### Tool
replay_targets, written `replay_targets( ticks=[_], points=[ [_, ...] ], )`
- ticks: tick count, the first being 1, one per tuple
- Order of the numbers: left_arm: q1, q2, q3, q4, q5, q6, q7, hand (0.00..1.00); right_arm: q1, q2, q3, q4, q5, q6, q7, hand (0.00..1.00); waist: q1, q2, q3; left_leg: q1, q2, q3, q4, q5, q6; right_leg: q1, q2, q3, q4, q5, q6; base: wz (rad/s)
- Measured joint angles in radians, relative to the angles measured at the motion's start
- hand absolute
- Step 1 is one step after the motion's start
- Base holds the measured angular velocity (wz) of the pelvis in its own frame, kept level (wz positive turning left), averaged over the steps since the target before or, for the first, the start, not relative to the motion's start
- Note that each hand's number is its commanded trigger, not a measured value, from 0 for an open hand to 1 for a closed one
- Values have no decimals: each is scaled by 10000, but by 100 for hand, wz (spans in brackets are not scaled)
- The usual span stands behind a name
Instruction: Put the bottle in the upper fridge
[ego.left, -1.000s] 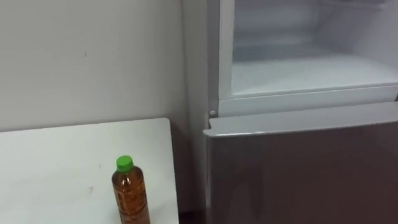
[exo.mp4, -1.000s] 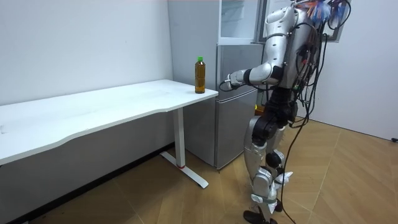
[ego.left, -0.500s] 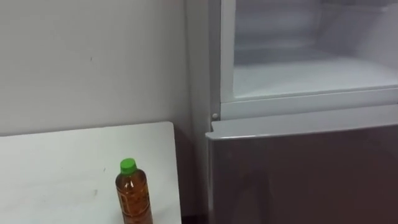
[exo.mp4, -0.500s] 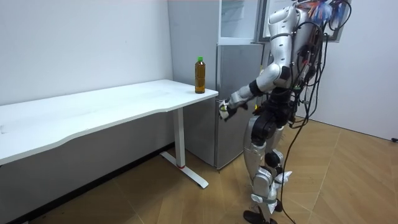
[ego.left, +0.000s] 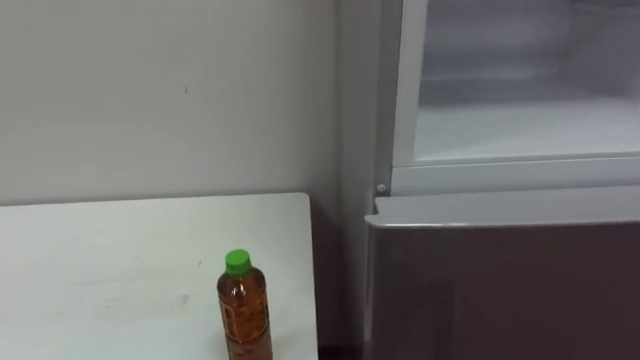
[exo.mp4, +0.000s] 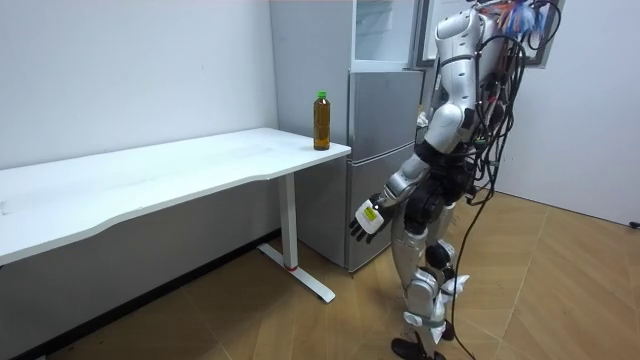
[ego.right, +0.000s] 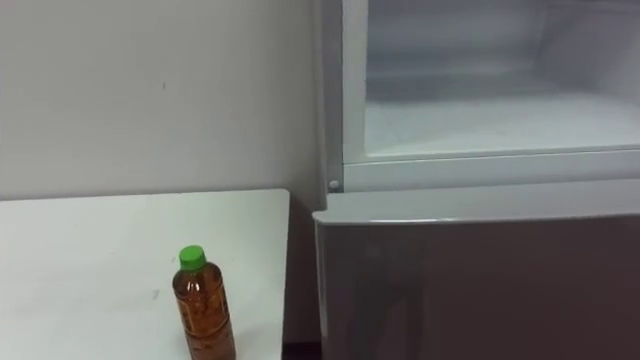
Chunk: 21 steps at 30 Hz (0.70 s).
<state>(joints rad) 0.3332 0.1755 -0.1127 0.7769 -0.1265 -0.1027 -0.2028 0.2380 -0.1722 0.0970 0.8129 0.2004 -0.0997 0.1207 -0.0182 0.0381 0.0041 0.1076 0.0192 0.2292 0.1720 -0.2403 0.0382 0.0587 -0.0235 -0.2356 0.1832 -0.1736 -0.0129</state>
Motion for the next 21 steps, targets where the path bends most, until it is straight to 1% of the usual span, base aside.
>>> replay_targets(
  ticks=[2, 3, 4, 5, 7, 8, 9, 10, 12, 13, 15, 19, 21],
  points=[
    [-147, -229, 193, 354, 0, -244, 76, 0, -39, 52, -6, -110, -6, -59, 84, 0, 146, 36, -18, -83, -6, -26, 46, 4, 5, -72, -11, -12, 32, 9, -8, 2],
    [-190, -308, 270, 462, 1, -299, 105, 0, -31, 56, -8, -177, -19, -90, 123, 0, 185, 36, -19, -92, -6, -28, 57, 5, 6, -76, -10, -6, 32, 13, -10, 0],
    [-255, -424, 361, 675, 3, -354, 193, 0, 17, 58, -13, -442, -76, -96, 199, 0, 225, 22, -38, -99, -10, -61, 69, 5, 7, -73, -11, -5, 45, 13, -10, 3],
    [-291, -466, 393, 845, 3, -377, 269, 0, 37, 60, -14, -768, -78, -100, 282, 0, 245, 30, -41, -105, -19, -122, 74, 5, 7, -65, -11, -13, 44, 11, -10, 5],
    [-330, -472, 434, 1024, 10, -393, 367, 0, 38, 64, 1, -1313, -63, -138, 356, 0, 288, 36, -44, -106, -19, -147, 103, 6, 8, -60, -11, -48, 41, 11, -11, 2],
    [-344, -521, 566, 1104, 24, -413, 388, 0, 27, 84, 2, -1659, -61, -186, 362, 0, 339, 35, -50, -91, -21, -155, 117, 8, 7, -59, -7, -48, 45, 11, -11, 0],
    [-322, -528, 615, 1118, 26, -431, 397, 0, 6, 95, 2, -1754, -61, -245, 366, 0, 388, 29, -54, -83, -19, -155, 119, 9, 7, -51, 1, -33, 45, 12, -13, 0],
    [-270, -528, 703, 1163, 19, -492, 441, 0, -27, 100, 3, -1889, -20, -361, 373, 0, 513, 10, -71, -70, -16, -158, 128, 9, 7, -19, 11, -30, 42, 16, -16, 0],
    [-257, -527, 807, 1159, 26, -535, 637, 0, -58, 102, 3, -2060, -2, -434, 439, 0, 534, -28, -77, -40, -15, -223, 151, 7, 4, 72, 8, -108, 19, 17, -16, 9],
    [-229, -528, 892, 1160, 35, -535, 776, 0, -72, 119, 15, -2122, -4, -427, 470, 0, 558, 3, -56, 6, -17, -245, 139, 3, 0, 131, 8, -120, 4, 9, -8, 7],
    [-203, -535, 1017, 1154, 62, -532, 926, 0, -14, 139, 16, -2629, -7, -310, 505, 0, 575, -18, -61, -1, -16, -245, 126, 1, 0, 129, 16, -106, 0, 4, -6, 2],
    [-132, -505, 1223, 1202, 402, -504, 1219, 0, 123, 118, 249, -4312, -3, -296, 733, 0, 574, -17, -70, -69, -10, -239, 168, 2, 0, 141, 20, -120, 22, 8, -11, 0],
    [-112, -500, 1298, 1212, 455, -502, 1413, 0, 162, 134, 462, -4998, -3, -296, 877, 0, 570, -2, -52, -62, -6, -243, 164, 2, -1, 146, 27, -114, 24, 8, -12, 0]
  ],
)
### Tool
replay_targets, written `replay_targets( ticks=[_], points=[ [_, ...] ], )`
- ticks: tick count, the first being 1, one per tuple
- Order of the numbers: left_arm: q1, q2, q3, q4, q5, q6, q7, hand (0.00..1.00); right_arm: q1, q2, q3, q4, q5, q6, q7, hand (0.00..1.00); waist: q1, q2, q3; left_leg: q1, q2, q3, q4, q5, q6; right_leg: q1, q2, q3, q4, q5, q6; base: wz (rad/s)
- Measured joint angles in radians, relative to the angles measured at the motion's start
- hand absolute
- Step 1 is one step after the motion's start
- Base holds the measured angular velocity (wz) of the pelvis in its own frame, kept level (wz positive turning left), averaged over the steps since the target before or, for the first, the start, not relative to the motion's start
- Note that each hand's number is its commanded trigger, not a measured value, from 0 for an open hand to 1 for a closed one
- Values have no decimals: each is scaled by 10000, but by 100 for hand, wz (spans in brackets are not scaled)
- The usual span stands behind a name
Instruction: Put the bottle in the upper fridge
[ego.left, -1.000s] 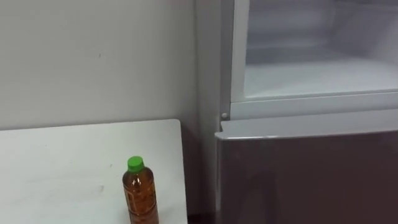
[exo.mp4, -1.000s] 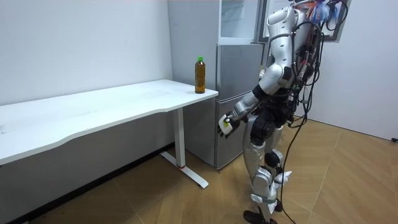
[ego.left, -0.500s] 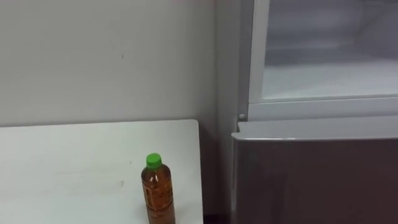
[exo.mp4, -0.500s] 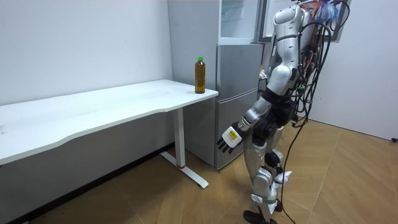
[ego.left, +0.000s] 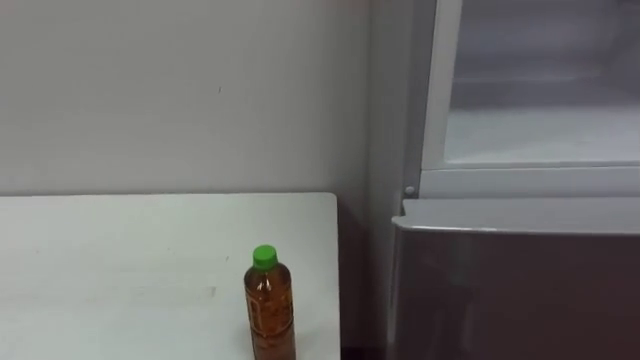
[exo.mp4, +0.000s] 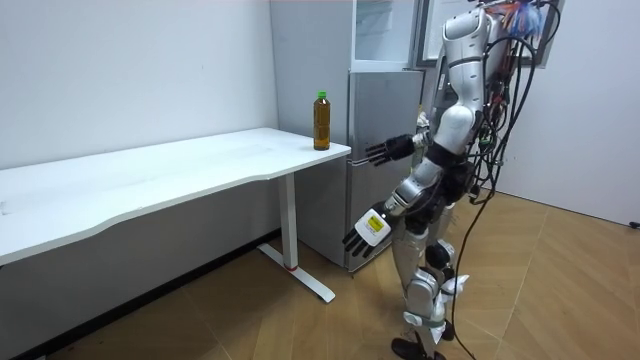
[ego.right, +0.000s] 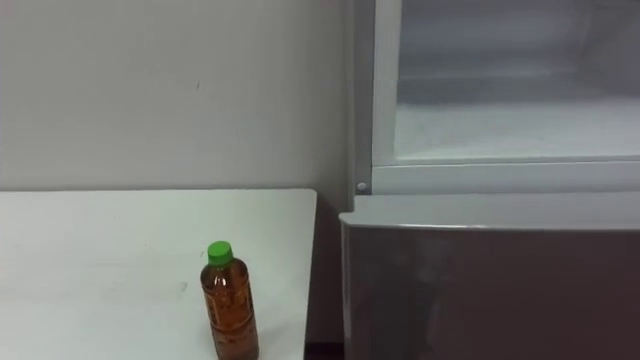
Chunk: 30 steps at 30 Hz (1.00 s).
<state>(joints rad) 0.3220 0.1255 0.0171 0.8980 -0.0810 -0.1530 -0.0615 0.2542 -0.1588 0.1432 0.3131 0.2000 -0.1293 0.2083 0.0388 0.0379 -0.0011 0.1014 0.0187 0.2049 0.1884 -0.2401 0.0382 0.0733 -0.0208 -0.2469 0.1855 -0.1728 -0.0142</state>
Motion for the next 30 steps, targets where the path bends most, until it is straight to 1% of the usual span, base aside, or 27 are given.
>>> replay_targets(
  ticks=[1, 2, 3, 4, 5, 7, 9, 11, 15, 17, 20, 23, 25, 28, 30],
  points=[
    [18, 3, 0, 0, 85, 0, 152, 0, -1, -1, 118, -336, 0, -1, 71, 0, 3, -35, -6, -1, -2, -1, -25, 0, 0, -11, 0, 5, -1, 0, 0, 0],
    [47, 12, 1, 0, 139, 0, 293, 0, -1, 5, 212, -607, 0, -2, 161, 0, 4, -30, 8, -10, -3, -2, -59, 0, 0, -28, -1, 12, -4, 0, 0, 0],
    [52, 15, 2, 0, 168, -1, 357, 0, 2, 5, 261, -729, -2, -1, 192, 0, 7, -53, 6, -13, -3, -2, -63, 0, 1, -50, -3, 13, -3, -1, 0, 0],
    [66, 28, 13, -5, 262, -1, 457, 0, 4, 6, 322, -973, -7, 0, 277, 0, 12, -68, -12, -20, -3, -3, -63, 0, 0, -63, -3, 20, -4, -1, 0, 0],
    [61, 45, 14, -7, 314, -4, 523, 0, 3, 9, 332, -1194, -6, 0, 361, 0, 26, -116, -6, -23, -4, -6, -54, 0, 1, -62, -6, 18, 0, 0, 0, 0],
    [37, 85, 13, -5, 320, -6, 536, 0, -10, 21, 321, -1450, 11, -2, 405, 0, 58, -141, -24, -24, -5, -9, -40, 0, 1, -69, -7, 18, 1, 0, 0, 0],
    [-35, 131, 13, 95, 323, -10, 548, 0, -12, 8, 316, -1629, 29, -2, 482, 0, 133, -186, -45, -27, -4, -7, -29, 0, 1, -74, -3, 27, 7, 2, -2, -2],
    [-117, 178, 110, 375, 342, -55, 609, 0, -10, -9, 305, -2050, 29, 1, 599, 0, 219, -247, -44, -32, -4, -7, -36, 1, 2, -67, 3, 10, 12, 7, -6, 0],
    [-118, 292, 193, 810, 530, 4, 925, 0, -35, -14, 303, -2971, 50, 1, 715, 0, 393, -272, -51, 12, -2, 26, -95, 1, 2, -70, 49, 99, 19, 11, -7, -4],
    [-111, 374, 182, 1029, 879, 145, 952, 0, -196, -11, 314, -3372, 258, 2, 956, 0, 525, -320, -37, 54, 2, 14, -114, 1, 1, -45, 50, 103, 24, 13, -9, -2],
    [-37, 453, 182, 1063, 1461, 335, 938, 0, -550, 22, 317, -3732, 343, 2, 1259, 0, 534, -371, -8, 27, 2, -64, -103, -1, 1, -21, 37, -7, 27, 25, -5, 8],
    [-64, 437, 142, 1049, 1884, 590, 892, 0, -875, 80, 319, -3787, 345, 19, 1450, 0, 531, -401, 10, -56, -8, -162, -85, -5, 7, -39, 25, -43, 28, 32, 0, 9],
    [-110, 436, 140, 1049, 2177, 722, 887, 0, -1101, 84, 318, -4116, 346, 220, 1465, 0, 550, -408, 13, -124, -4, -179, -27, -6, 8, -74, 2, -47, 26, 37, -8, 2],
    [-145, 441, 62, 1082, 2537, 888, 877, 0, -1211, 79, 322, -4668, 347, 220, 1429, 0, 560, -401, 11, -208, 5, -187, 37, -8, 8, -111, 6, -64, 15, 55, -26, 1],
    [-187, 443, -9, 1062, 2535, 956, 871, 0, -1211, 36, 344, -4966, 349, 219, 1419, 0, 607, -398, 9, -209, 8, -182, 44, -8, 8, -111, 7, -58, 16, 57, -28, 0]
  ],
)
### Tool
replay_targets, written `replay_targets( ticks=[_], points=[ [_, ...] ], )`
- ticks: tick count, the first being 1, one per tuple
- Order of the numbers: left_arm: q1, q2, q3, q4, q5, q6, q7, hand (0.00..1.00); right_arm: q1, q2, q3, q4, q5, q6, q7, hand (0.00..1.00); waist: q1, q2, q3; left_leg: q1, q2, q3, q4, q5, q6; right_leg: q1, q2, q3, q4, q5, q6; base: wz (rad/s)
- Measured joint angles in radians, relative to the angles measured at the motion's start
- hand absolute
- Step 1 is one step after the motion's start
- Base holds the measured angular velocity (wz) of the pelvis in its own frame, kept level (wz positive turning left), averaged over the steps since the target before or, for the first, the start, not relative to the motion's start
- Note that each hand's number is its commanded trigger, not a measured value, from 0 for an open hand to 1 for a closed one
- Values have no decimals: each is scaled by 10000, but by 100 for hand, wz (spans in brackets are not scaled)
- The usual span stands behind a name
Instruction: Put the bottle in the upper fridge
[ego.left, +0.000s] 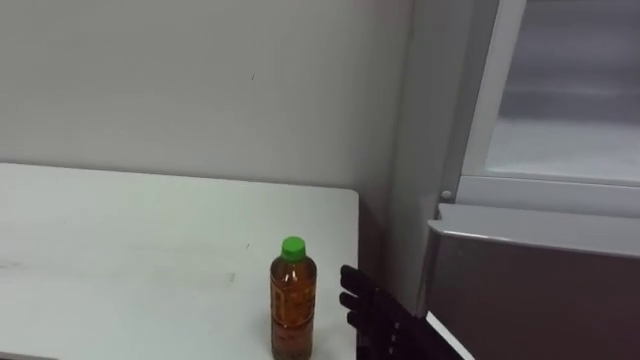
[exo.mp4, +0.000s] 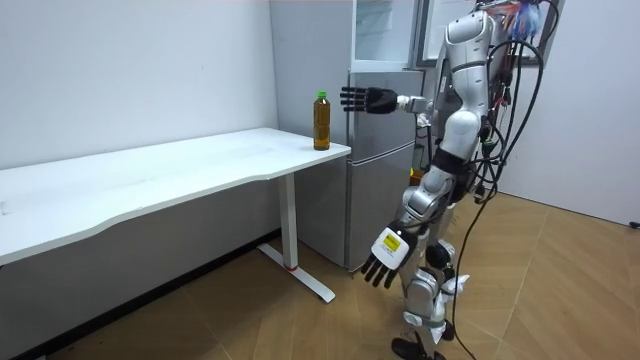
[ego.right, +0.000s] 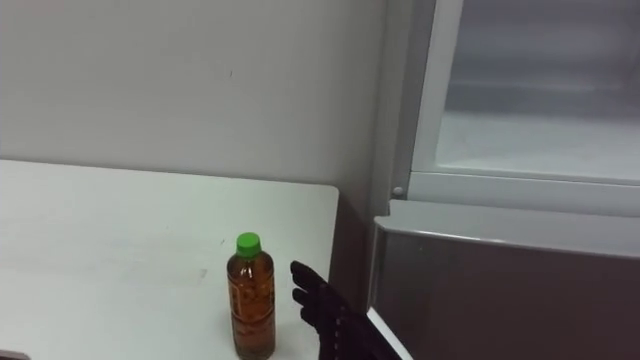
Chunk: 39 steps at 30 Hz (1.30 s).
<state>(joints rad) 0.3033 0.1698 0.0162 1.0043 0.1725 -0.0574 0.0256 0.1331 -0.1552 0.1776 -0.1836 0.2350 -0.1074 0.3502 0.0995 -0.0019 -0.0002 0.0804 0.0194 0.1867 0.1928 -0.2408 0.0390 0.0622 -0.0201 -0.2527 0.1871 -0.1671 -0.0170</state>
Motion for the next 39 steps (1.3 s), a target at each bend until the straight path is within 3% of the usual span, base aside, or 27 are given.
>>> replay_targets(
  ticks=[11, 21, 29, 39],
  points=[
    [-55, 87, -214, -9, 551, 211, 6, 0, -697, -240, 482, -614, 30, -5, -533, 0, 205, -158, -59, -2, 2, -107, 99, 1, 1, 64, 14, -4, 42, 23, -19, 1],
    [99, 79, -214, 59, 649, 270, -60, 0, -1105, -402, 368, -620, 202, -5, -1763, 0, 424, -203, -42, 11, -12, -131, 137, 9, 12, 61, -42, -85, 146, 47, -20, 0],
    [58, 44, -197, 95, 1259, 382, -95, 0, -1932, -556, 360, -627, 248, -19, -2794, 0, 644, -324, -14, -62, -98, -346, 112, 48, 54, 110, -109, -286, 3, 58, 16, 7],
    [-52, 12, -182, 17, 1369, 807, -92, 0, -2565, -573, 339, -199, 536, -19, -4255, 0, 737, -421, 35, -178, -173, -936, 151, 83, 78, 269, -152, -945, -41, 56, 24, 18]
  ],
)
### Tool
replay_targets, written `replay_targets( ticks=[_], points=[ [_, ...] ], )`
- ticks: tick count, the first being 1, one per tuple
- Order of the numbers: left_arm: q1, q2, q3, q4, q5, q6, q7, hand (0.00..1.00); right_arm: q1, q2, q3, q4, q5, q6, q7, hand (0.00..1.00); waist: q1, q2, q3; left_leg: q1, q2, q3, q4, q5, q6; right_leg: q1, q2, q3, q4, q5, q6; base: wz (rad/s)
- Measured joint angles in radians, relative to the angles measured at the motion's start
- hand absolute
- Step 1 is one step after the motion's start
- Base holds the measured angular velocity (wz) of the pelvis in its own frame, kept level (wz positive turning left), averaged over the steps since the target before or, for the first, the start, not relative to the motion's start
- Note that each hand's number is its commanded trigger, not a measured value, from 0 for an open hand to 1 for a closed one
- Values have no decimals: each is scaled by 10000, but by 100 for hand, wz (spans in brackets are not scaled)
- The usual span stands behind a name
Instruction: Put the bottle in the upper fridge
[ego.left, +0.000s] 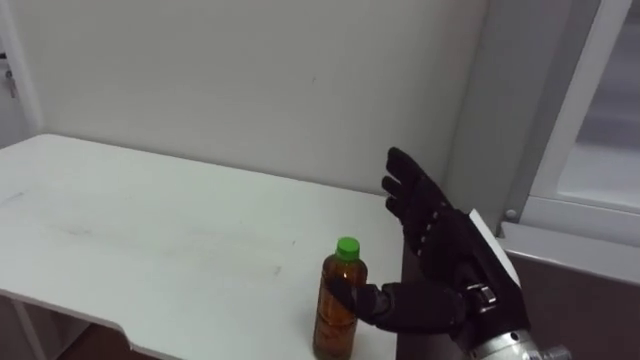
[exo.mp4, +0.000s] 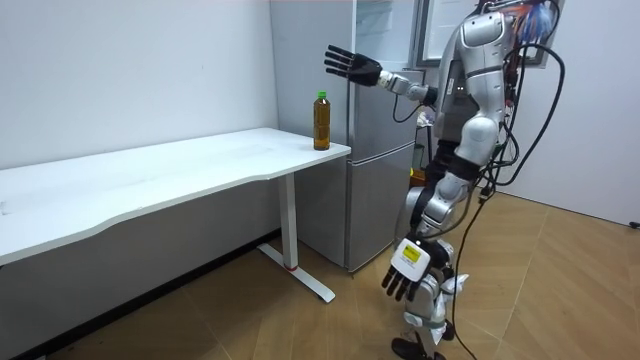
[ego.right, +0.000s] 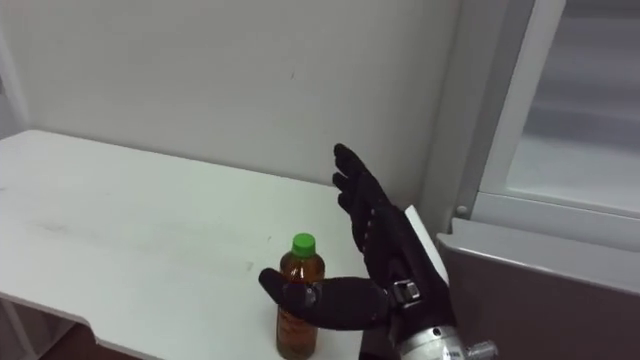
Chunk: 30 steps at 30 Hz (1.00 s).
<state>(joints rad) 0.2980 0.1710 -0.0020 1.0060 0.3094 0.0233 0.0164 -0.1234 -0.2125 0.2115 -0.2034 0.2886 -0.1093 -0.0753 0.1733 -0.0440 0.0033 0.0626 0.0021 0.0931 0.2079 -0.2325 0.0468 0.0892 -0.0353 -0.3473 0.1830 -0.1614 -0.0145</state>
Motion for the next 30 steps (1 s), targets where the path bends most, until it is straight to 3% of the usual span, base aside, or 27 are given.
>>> replay_targets(
  ticks=[6, 15, 24, 26, 30],
  points=[
    [70, 7, 6, -37, 27, 39, 1, 0, -237, -31, 4, 685, 68, 0, -822, 0, 43, -31, 19, -10, -11, -245, -14, 35, -18, 69, -27, -135, -9, -1, 2, 12],
    [84, 6, 11, -159, 149, 424, 27, 0, -656, -223, -1, 1297, 461, 15, -1899, 0, 184, -200, 6, -118, -62, -455, -17, 73, -23, 64, -73, -380, -7, -39, 63, 7],
    [134, 35, 196, -278, 286, 690, 6, 0, -1946, -244, 12, 3268, 764, 44, -2446, 0, 532, -322, -32, -199, -191, -714, 2, 165, 58, 96, -208, -689, 25, -62, 101, 11],
    [113, 32, 201, -314, 311, 800, 3, 0, -2358, -259, 6, 3865, 1170, 168, -2649, 0, 546, -351, -28, -345, -253, -953, 132, 172, 70, 98, -227, -823, 18, -69, 112, 23],
    [106, 33, 199, -320, 339, 991, 4, 0, -2501, -262, 14, 4328, 1444, 171, -2997, 0, 721, -343, -19, -395, -328, -1080, 149, 222, 108, 118, -320, -980, 21, -99, 162, 17]
  ],
)
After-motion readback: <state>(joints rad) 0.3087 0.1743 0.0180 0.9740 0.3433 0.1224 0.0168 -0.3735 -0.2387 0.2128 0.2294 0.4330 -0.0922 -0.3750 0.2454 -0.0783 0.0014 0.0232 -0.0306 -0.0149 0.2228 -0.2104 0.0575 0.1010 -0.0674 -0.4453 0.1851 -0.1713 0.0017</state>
